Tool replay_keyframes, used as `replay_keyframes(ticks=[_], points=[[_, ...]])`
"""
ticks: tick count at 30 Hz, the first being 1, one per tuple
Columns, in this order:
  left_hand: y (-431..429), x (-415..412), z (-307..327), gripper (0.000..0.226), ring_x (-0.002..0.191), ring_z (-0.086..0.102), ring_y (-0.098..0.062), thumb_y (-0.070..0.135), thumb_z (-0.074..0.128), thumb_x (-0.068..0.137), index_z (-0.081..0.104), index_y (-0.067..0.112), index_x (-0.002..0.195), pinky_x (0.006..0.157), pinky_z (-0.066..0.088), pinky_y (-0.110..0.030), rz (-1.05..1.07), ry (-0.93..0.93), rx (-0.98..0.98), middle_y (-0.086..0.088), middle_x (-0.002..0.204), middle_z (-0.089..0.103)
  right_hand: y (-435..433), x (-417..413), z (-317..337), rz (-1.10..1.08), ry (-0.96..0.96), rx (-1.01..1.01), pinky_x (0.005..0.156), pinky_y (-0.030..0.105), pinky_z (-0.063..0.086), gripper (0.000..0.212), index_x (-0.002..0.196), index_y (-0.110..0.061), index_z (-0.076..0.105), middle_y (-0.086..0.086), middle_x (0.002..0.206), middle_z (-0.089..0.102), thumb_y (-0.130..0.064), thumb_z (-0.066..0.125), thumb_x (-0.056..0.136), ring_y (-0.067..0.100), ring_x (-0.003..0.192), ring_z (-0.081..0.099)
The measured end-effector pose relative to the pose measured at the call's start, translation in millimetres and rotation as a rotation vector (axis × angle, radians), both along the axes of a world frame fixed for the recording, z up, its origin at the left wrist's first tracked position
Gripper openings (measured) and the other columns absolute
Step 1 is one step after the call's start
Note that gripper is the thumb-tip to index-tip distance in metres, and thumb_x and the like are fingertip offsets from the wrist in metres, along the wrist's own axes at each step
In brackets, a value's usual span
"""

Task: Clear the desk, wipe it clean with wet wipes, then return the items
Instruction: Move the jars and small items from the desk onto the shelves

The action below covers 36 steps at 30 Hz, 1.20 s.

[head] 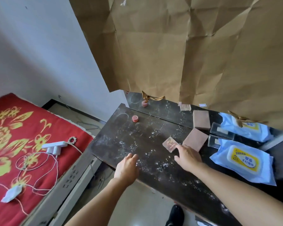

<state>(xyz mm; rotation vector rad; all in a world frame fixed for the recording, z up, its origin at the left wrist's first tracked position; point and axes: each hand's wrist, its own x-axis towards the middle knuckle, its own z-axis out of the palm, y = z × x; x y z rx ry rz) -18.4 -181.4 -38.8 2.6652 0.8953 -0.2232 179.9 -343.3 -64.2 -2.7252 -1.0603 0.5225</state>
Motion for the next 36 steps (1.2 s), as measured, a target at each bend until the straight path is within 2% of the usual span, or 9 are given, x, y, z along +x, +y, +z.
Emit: replay_keyframes(ticks=[7,12,16,18,20,26,31,34,36], points=[[78.5,49.1,-13.1,0.028,0.1,0.057,-0.026,0.024,0.049,0.089,0.052,0.017,0.116,0.08,0.049,-0.038,-0.001,0.039,-0.026,-0.003,0.109,0.053,55.4,34.4,-27.0,-0.057,0.019,-0.092,0.079,0.033,0.043,0.038,0.115,-0.019,0.048,0.002,0.12,0.05,-0.04,0.057,0.084,0.023,0.112,0.048],[135.8,92.7,-27.6,0.027,0.103,0.054,-0.027,0.025,0.053,0.089,0.05,0.014,0.114,0.08,0.048,-0.04,-0.064,0.08,-0.051,-0.005,0.111,0.05,77.4,45.2,-41.5,-0.131,0.098,-0.163,0.086,0.036,0.044,0.066,0.132,-0.022,0.039,0.002,0.129,0.045,-0.051,0.064,0.077,0.023,0.118,0.044],[185.4,133.4,-44.2,0.048,0.112,0.049,-0.03,0.019,0.056,0.087,0.04,0.017,0.132,0.086,0.046,-0.041,-0.155,0.12,-0.034,-0.008,0.122,0.045,87.1,45.5,-41.6,-0.19,0.071,-0.185,0.09,0.033,0.04,0.079,0.137,-0.024,0.036,0.002,0.128,0.046,-0.054,0.068,0.071,0.021,0.116,0.045],[206.7,155.6,-50.3,0.052,0.113,0.047,-0.031,0.012,0.052,0.088,0.035,0.021,0.136,0.086,0.046,-0.042,-0.206,0.12,-0.044,-0.008,0.123,0.042,91.8,42.5,-40.4,-0.242,0.063,-0.193,0.085,0.03,0.04,0.078,0.134,-0.025,0.039,0.001,0.123,0.049,-0.053,0.071,0.069,0.02,0.112,0.048],[224.5,176.3,-57.2,0.042,0.114,0.046,-0.029,0.012,0.053,0.09,0.041,0.022,0.128,0.085,0.047,-0.041,-0.261,0.116,-0.051,-0.006,0.123,0.04,98.7,39.3,-40.9,-0.297,0.057,-0.222,0.081,0.028,0.041,0.073,0.127,-0.026,0.044,0.0,0.117,0.051,-0.053,0.072,0.066,0.019,0.108,0.049],[248.7,210.4,-73.2,0.038,0.117,0.041,-0.029,0.011,0.055,0.088,0.044,0.013,0.125,0.089,0.047,-0.04,-0.465,0.22,0.006,-0.01,0.127,0.037,112.7,34.8,-41.6,-0.451,0.034,-0.262,0.074,0.03,0.042,0.055,0.099,-0.018,0.054,0.001,0.103,0.05,-0.049,0.076,0.059,0.021,0.099,0.051],[249.2,221.5,-73.8,0.031,0.117,0.044,-0.027,0.007,0.056,0.087,0.047,0.008,0.116,0.095,0.042,-0.038,-0.512,0.15,-0.077,-0.009,0.122,0.043,114.1,22.0,-43.0,-0.51,0.036,-0.164,0.06,0.031,0.034,0.034,0.087,-0.014,0.047,0.002,0.097,0.058,-0.039,0.068,0.079,0.026,0.09,0.06],[242.5,223.7,-65.2,0.024,0.107,0.052,-0.027,0.011,0.058,0.086,0.046,0.011,0.107,0.087,0.044,-0.037,-0.525,0.097,-0.131,-0.008,0.113,0.053,109.1,16.7,-38.7,-0.586,0.038,-0.091,0.058,0.032,0.03,0.031,0.081,-0.014,0.039,0.008,0.089,0.066,-0.037,0.058,0.088,0.032,0.084,0.063],[232.1,222.0,-57.5,0.025,0.099,0.057,-0.027,0.016,0.059,0.086,0.045,0.014,0.106,0.08,0.046,-0.037,-0.57,0.082,-0.146,-0.005,0.108,0.057,102.5,11.8,-33.6,-0.646,0.046,-0.046,0.058,0.033,0.032,0.027,0.08,-0.012,0.039,0.012,0.085,0.068,-0.034,0.051,0.092,0.035,0.083,0.064]])
